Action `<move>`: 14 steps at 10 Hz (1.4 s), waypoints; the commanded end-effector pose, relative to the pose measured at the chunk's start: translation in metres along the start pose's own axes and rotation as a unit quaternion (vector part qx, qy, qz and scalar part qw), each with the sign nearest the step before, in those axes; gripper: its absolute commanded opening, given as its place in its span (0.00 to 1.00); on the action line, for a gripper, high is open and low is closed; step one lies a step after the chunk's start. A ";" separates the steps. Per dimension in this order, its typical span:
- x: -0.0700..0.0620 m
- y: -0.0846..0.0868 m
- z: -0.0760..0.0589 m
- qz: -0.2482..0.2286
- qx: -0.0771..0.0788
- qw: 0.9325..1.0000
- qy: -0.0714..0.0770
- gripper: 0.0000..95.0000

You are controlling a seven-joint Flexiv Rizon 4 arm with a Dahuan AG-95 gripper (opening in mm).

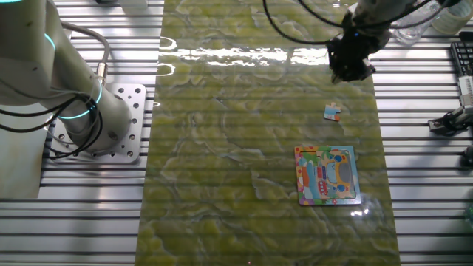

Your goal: Assemble one piece of a puzzle

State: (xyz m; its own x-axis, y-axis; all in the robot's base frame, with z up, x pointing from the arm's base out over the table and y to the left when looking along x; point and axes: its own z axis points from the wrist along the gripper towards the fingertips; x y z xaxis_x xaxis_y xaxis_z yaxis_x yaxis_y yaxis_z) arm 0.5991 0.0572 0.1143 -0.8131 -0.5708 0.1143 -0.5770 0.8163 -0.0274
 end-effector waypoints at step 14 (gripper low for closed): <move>0.029 -0.016 0.032 -0.097 -0.029 0.993 -0.053 0.40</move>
State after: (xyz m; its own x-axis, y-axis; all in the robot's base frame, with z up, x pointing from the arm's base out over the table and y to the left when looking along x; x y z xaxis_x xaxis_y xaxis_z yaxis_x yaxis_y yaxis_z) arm 0.5846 0.0271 0.0893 -0.7606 -0.6491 0.0102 -0.6491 0.7607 0.0098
